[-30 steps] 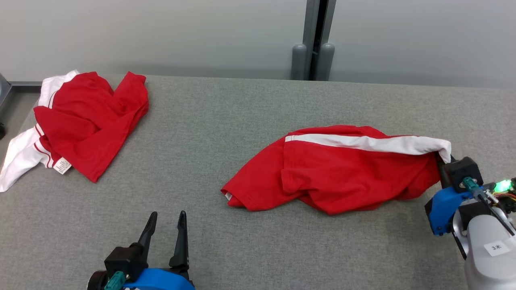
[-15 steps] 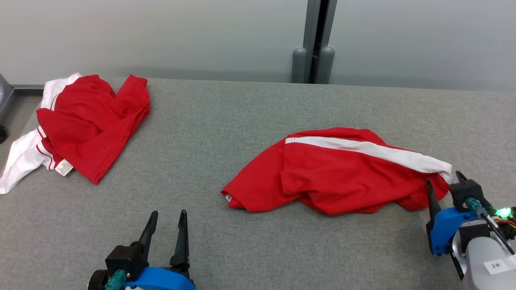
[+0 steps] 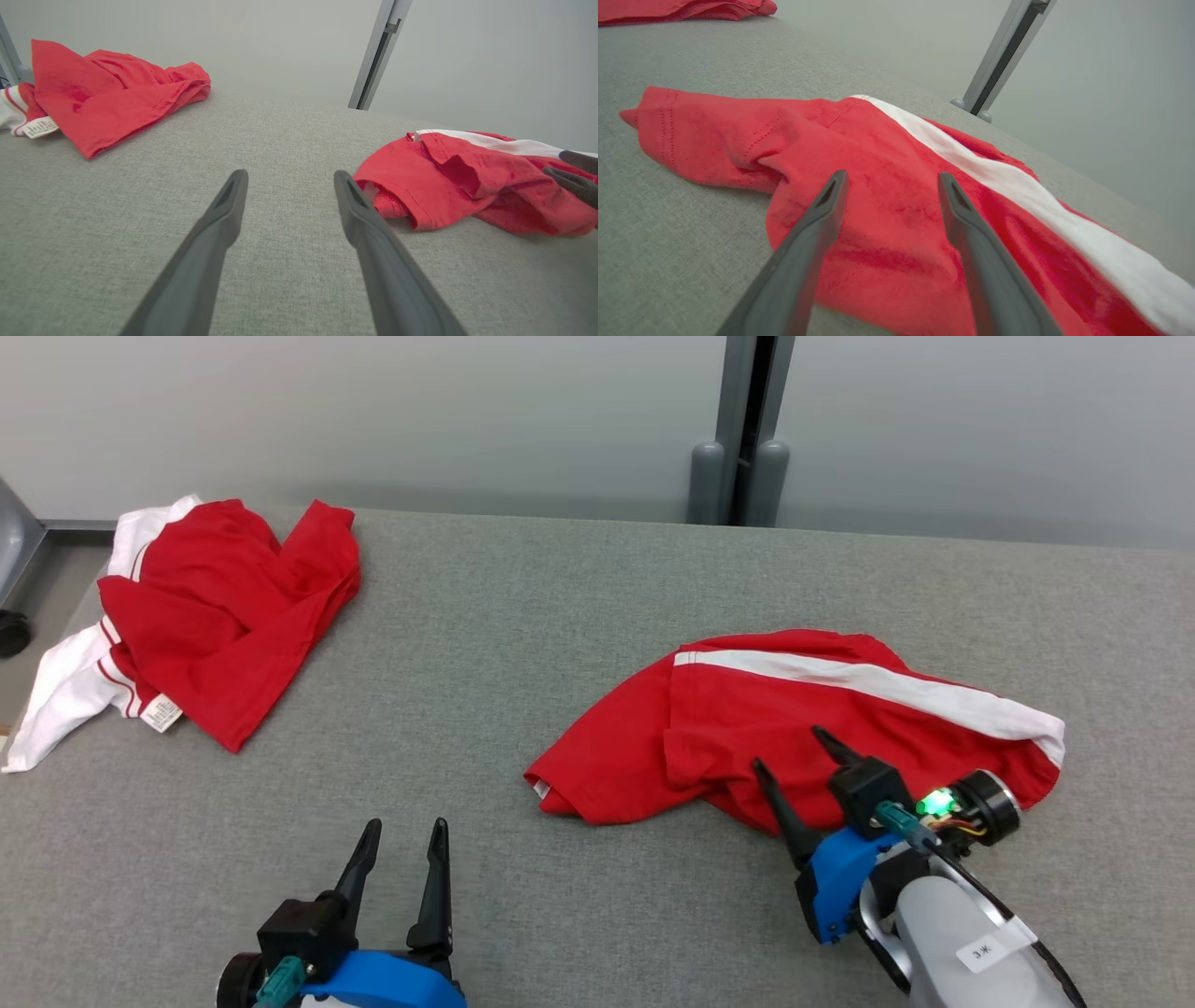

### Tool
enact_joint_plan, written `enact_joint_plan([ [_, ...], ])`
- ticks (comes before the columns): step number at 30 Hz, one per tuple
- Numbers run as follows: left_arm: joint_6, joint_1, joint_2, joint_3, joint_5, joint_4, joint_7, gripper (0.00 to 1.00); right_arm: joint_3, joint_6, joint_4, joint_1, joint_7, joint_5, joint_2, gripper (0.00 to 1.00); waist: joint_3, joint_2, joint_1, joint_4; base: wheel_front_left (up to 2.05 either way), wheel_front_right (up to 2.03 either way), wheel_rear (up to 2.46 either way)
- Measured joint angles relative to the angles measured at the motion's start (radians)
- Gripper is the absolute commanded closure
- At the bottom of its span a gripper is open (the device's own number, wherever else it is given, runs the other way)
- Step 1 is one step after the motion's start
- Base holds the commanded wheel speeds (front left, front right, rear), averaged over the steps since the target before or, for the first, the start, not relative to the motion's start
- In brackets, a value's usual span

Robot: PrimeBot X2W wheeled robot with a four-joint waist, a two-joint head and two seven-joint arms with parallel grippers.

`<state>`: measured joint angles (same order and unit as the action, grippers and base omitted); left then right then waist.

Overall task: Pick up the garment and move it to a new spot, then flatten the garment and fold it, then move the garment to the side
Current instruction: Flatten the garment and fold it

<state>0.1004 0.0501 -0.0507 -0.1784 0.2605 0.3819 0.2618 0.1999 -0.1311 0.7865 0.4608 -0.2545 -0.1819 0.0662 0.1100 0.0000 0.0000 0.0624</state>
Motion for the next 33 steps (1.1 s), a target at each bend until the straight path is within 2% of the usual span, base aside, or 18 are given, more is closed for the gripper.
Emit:
enact_joint_plan([
  [4,-0.003,0.014,0.0,-0.005,0.005,-0.002,0.0,0.0,0.124,0.0,0.066,0.056,0.027,0.095,-0.004,0.0,0.01,0.0,0.0,0.027,0.0,0.0,0.0],
  [8,-0.007,0.014,0.0,-0.007,0.012,-0.002,0.0,0.0,0.18,0.0,0.132,0.098,0.069,0.152,0.001,0.0,0.015,0.0,0.0,0.053,0.0,0.0,0.0],
  [9,-0.007,0.014,0.0,-0.008,0.013,-0.002,0.0,0.0,0.185,0.0,0.145,0.106,0.076,0.165,0.003,0.11,0.016,0.0,0.0,0.059,0.0,0.0,0.0],
  [10,-0.008,0.014,0.0,-0.01,0.014,-0.002,0.0,0.0,0.188,0.0,0.157,0.112,0.081,0.175,0.006,0.65,0.017,0.0,-0.0001,0.063,0.0,0.0,0.0],
  [11,-0.011,0.014,0.0,-0.011,0.014,-0.003,0.0,0.0,0.193,0.0,0.167,0.119,0.087,0.185,0.007,0.91,0.018,0.0,0.0,0.067,0.0,0.0,0.0],
  [12,-0.012,0.014,0.0,-0.011,0.016,-0.003,0.0,0.0,0.196,0.0,0.173,0.123,0.087,0.196,0.009,1.0,0.018,0.0,0.0,0.069,0.0,0.0,0.0],
  [21,-0.016,0.013,0.0,-0.005,0.02,-0.006,0.0,0.0,0.296,0.0,0.138,0.134,0.032,0.26,-0.004,1.0,0.011,0.0,0.0,0.057,0.0,0.0,0.0],
  [28,-0.014,0.013,0.0,-0.005,0.013,-0.008,0.0,0.0,0.454,0.0,0.039,0.111,0.021,0.32,-0.012,1.0,0.006,0.0,-0.0001,0.047,0.0,0.0,0.0],
  [33,-0.012,0.013,0.0,-0.007,0.012,-0.003,0.0,0.0,0.58,0.0,-0.005,0.075,0.063,0.399,-0.016,1.0,0.004,0.0,-0.0001,0.051,0.0,0.0,0.0],
])
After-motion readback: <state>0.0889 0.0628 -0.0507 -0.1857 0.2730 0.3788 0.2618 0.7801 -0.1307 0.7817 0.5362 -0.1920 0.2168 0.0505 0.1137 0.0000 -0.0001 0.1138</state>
